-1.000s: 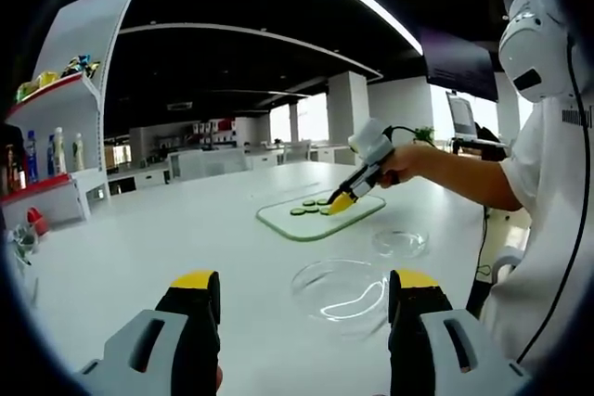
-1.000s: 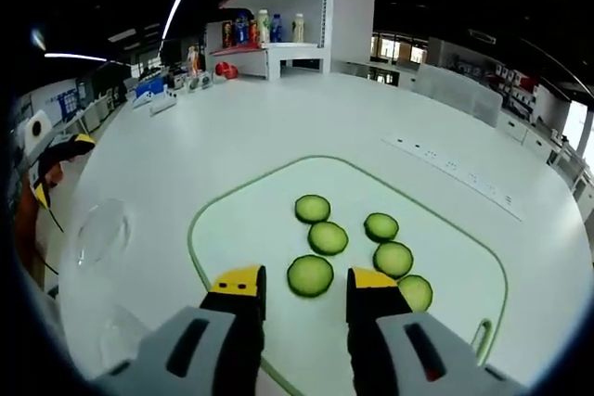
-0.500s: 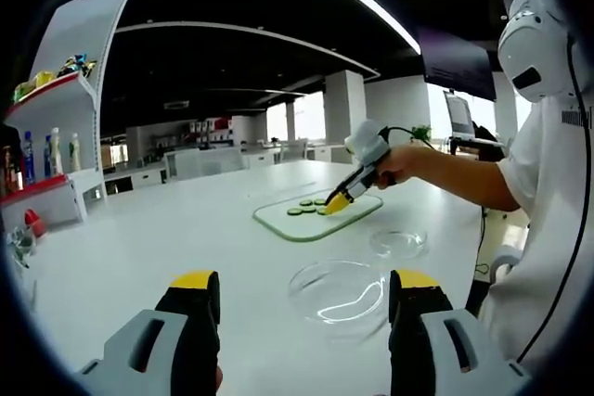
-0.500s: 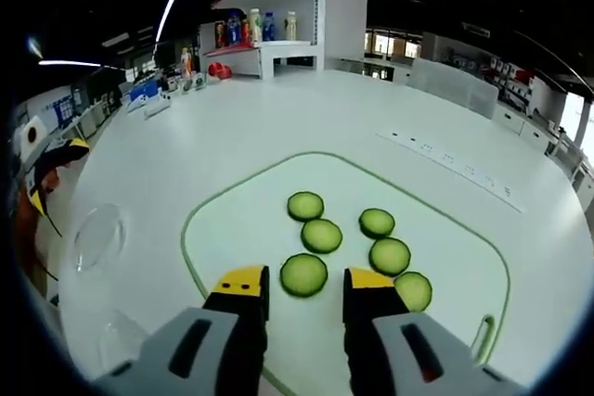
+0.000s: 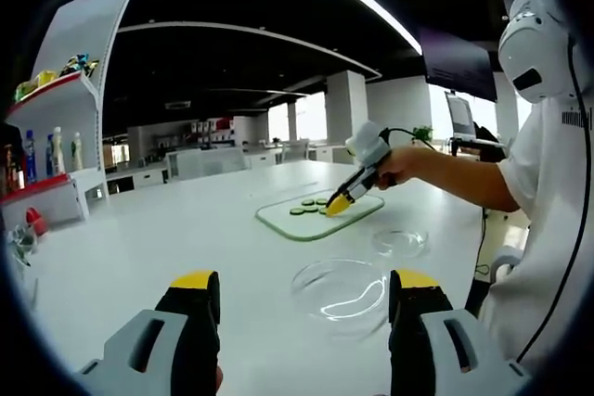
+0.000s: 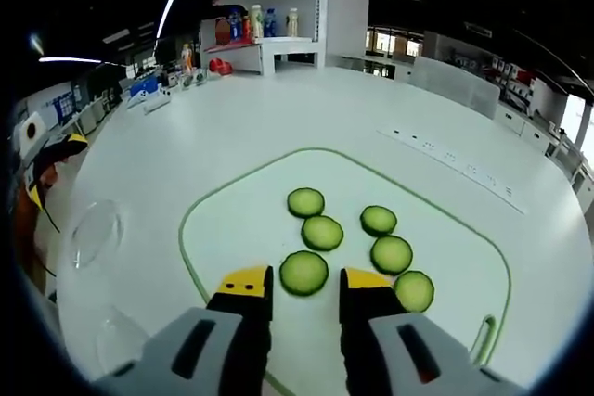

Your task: Open the petri dish lid, add cucumber slices into the petri dish, and close the lid

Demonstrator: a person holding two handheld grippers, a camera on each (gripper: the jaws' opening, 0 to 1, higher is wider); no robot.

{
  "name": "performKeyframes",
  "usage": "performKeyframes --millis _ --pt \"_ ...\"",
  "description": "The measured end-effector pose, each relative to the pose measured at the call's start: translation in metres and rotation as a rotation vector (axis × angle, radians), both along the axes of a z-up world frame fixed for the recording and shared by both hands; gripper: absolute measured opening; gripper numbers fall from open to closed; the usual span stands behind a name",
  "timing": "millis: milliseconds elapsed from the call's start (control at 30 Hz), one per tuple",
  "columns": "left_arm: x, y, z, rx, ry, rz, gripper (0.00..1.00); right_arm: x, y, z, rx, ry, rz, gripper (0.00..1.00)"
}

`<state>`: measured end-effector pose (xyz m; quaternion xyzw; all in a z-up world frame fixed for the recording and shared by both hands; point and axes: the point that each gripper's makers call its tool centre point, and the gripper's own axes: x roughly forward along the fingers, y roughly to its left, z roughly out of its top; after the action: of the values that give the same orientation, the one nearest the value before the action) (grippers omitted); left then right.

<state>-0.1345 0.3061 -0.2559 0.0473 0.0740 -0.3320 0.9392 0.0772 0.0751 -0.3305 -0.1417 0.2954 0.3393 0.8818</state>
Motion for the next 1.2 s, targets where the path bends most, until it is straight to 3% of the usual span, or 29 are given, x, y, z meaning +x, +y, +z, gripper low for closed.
performKeyframes --millis 533,1200 --pt "-0.003 0.0 -0.003 -0.009 0.006 -0.003 0.74 -0.006 0.005 0.0 -0.015 0.0 0.013 0.21" --pt "-0.003 -0.001 -0.003 -0.012 0.009 -0.005 0.74 -0.012 0.009 0.005 0.006 -0.003 0.02 0.19"
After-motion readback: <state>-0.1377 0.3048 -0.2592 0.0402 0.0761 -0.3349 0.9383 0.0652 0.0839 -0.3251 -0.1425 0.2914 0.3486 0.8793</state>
